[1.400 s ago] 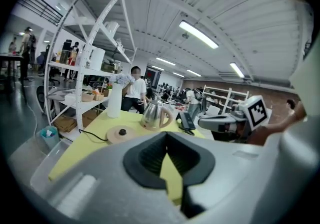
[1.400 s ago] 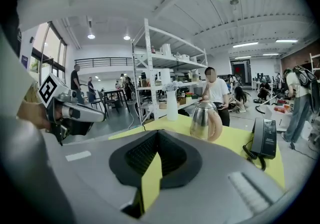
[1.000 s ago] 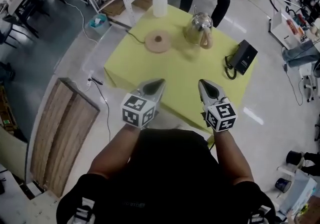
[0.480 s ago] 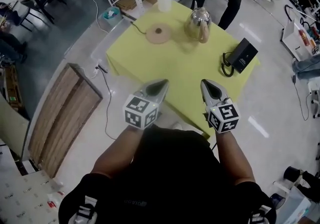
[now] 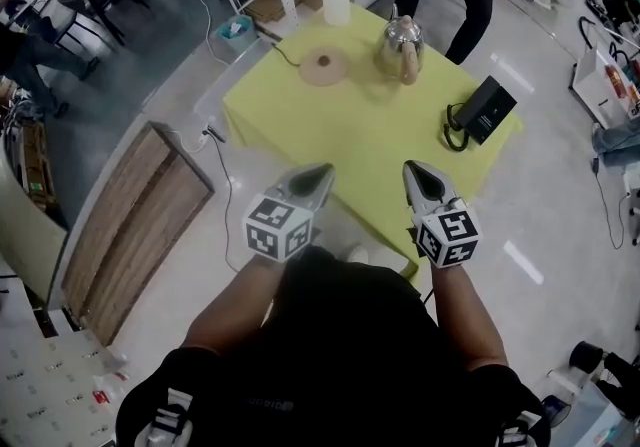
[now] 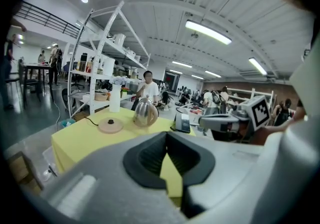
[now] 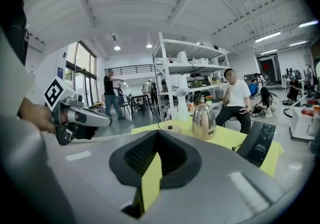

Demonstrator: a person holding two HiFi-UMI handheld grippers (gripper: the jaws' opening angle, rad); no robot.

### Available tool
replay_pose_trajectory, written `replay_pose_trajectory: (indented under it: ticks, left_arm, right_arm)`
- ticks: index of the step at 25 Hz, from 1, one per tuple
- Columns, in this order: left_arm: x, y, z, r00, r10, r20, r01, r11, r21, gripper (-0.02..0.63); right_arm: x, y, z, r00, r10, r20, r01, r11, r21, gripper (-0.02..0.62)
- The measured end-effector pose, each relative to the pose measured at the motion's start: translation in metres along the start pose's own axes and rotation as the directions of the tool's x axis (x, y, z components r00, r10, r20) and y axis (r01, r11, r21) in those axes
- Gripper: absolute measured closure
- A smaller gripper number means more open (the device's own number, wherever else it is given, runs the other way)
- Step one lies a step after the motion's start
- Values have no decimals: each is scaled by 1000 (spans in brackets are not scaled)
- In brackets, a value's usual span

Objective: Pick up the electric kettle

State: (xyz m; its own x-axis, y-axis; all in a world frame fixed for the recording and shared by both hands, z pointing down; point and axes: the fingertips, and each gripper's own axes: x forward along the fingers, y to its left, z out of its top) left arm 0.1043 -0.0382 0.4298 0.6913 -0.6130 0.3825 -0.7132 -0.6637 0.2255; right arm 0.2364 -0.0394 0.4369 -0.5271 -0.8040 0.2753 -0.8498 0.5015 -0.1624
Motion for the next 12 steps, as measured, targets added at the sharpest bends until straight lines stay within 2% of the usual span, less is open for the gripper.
replay_pose_trajectory:
  ticks: [8, 12]
  left_arm:
    - [-8, 0, -5, 1000, 9, 9, -9, 1000, 4, 604]
    - [-10, 1, -8, 1000, 5, 1, -5, 1000, 9, 604]
  right_arm:
    - [-3, 8, -5, 1000, 0, -11, 0, 1000, -1, 592]
    - [-3, 9, -6, 1000, 6, -6, -6, 999, 38, 592]
